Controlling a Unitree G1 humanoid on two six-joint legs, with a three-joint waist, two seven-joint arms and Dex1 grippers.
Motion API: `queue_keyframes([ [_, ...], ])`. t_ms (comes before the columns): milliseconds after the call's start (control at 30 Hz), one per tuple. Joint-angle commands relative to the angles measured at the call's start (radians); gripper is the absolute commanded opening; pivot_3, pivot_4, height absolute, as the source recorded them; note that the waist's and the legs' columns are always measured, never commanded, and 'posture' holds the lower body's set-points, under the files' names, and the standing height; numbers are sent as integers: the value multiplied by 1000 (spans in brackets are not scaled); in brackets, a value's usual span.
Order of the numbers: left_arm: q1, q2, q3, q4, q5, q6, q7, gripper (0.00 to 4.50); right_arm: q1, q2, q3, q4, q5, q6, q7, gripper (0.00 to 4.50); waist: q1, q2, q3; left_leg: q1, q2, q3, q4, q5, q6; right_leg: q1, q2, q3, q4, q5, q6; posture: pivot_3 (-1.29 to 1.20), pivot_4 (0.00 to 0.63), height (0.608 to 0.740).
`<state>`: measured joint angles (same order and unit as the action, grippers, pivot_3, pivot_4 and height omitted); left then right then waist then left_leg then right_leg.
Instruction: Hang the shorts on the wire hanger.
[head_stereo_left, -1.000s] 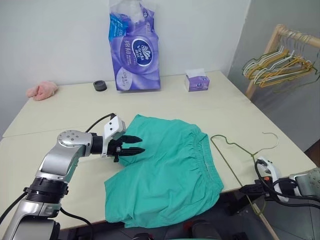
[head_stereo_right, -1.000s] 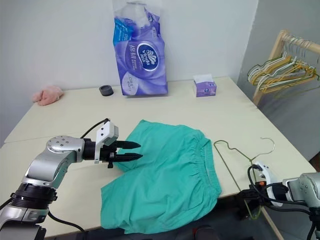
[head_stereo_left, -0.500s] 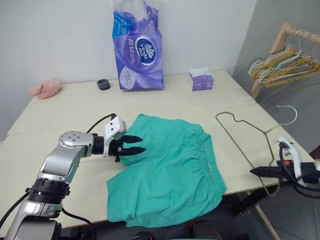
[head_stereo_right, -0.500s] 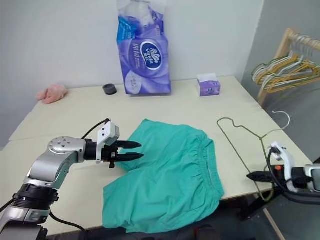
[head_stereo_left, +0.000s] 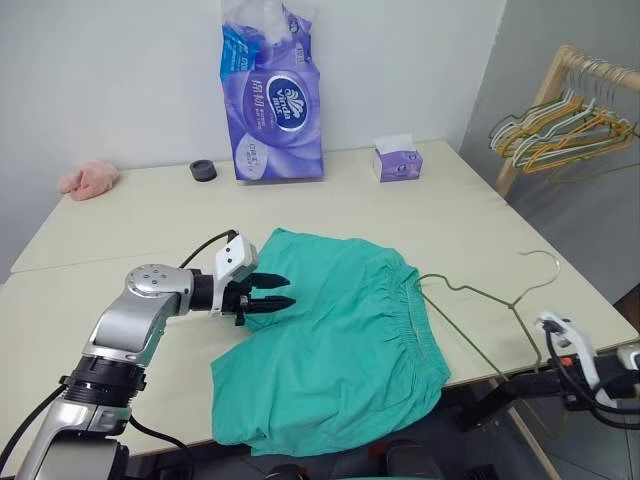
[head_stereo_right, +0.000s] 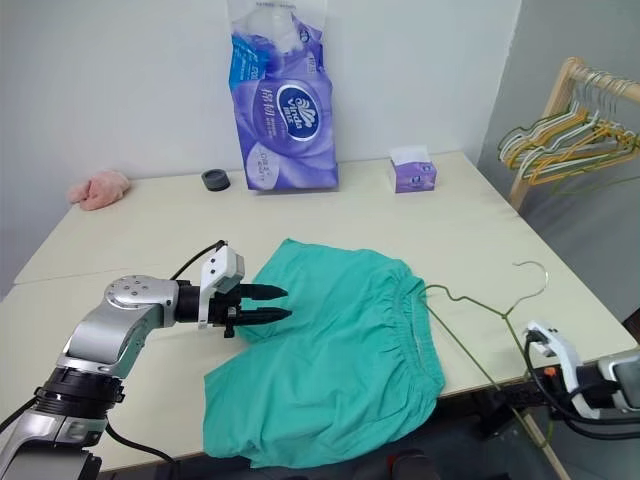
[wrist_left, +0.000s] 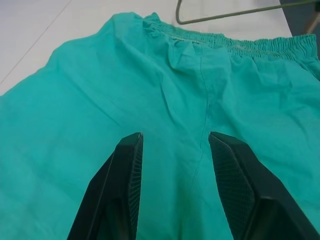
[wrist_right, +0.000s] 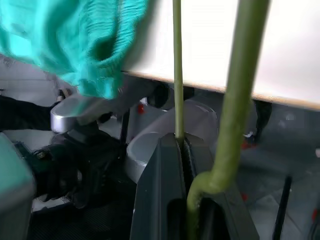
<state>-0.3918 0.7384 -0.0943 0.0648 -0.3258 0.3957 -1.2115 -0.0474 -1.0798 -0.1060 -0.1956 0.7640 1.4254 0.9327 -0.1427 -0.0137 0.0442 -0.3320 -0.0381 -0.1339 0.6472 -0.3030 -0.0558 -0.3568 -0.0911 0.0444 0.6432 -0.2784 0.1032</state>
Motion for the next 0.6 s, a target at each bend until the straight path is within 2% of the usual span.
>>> queue_keyframes([
  [33,-15,1,11,-17,1,-19,0,2196,-64,-13,48,27,-27,-25,0,0,1,1,1,0,0,0,0,0,0,0,0,0,0,0,-1,-215,0,740],
  [400,32,8,30,-61,-10,-10,25,2196,-175,-42,162,127,-52,-38,66,0,4,1,1,-1,0,-1,0,0,0,0,0,0,0,1,-2,-185,0,740],
  [600,30,9,32,-63,-14,-6,35,2196,-266,39,222,111,-38,-12,68,0,1,1,1,0,0,-1,0,0,0,-1,0,-1,0,1,-2,-183,0,740],
])
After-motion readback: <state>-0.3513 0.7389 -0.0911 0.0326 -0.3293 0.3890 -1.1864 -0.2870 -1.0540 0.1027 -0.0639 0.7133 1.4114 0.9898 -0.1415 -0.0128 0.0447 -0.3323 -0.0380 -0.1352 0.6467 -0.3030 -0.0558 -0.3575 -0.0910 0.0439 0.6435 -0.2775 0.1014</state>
